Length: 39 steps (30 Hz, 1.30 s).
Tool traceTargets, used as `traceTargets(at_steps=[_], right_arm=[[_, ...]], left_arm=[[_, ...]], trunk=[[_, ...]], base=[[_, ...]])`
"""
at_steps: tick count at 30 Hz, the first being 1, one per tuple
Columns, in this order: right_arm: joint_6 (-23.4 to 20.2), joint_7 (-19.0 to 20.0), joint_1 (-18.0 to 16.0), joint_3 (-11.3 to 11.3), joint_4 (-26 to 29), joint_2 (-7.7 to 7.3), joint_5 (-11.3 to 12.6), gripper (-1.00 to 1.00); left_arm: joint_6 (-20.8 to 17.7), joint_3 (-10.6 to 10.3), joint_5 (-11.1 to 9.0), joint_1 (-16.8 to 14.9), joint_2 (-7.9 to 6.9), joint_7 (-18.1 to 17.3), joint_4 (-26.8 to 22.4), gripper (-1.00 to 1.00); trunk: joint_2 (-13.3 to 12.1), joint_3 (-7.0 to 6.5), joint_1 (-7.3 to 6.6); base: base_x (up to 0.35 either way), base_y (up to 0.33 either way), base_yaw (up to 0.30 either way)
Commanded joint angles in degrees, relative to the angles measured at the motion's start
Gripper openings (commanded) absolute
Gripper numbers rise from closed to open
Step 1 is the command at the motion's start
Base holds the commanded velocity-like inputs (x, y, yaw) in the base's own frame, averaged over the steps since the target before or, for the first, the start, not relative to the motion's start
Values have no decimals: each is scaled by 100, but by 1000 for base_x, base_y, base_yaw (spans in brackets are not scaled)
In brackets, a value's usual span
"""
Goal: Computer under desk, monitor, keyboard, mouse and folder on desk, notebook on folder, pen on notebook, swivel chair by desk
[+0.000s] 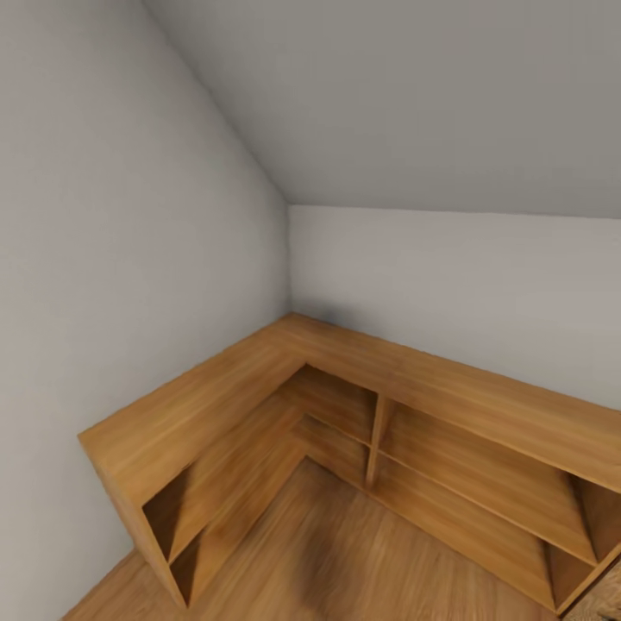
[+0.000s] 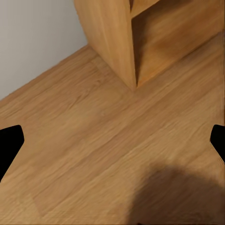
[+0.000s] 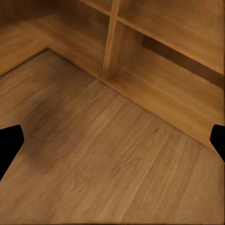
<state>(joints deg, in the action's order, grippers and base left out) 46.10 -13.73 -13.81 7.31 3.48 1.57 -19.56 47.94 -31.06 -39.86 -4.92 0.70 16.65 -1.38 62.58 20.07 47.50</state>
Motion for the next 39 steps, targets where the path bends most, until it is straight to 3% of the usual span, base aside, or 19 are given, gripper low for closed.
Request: traceTargets(at_steps=[1, 9, 17, 39], right_arm=[[4, -25, -6, 46, -4, 2, -62, 100], [-13, -25, -7, 51, -3, 1, -57, 100], [-13, -21, -7, 48, -5, 1, -62, 100], [-5, -18, -7, 49, 1, -5, -65, 100]], left_arm=[[5, -52, 2, -3, 0, 53, -3, 100], [-3, -53, -2, -1, -2, 56, -3, 100], [-4, -49, -8, -1, 1, 62, -3, 100], [-4, -65, 12, -1, 70, 50, -3, 100]], trunk=[[4, 10, 2], [4, 44, 2], [4, 75, 2], [4, 79, 2]], base=[[224, 190, -273], [195, 157, -266], [38, 9, -261], [187, 0, -295]])
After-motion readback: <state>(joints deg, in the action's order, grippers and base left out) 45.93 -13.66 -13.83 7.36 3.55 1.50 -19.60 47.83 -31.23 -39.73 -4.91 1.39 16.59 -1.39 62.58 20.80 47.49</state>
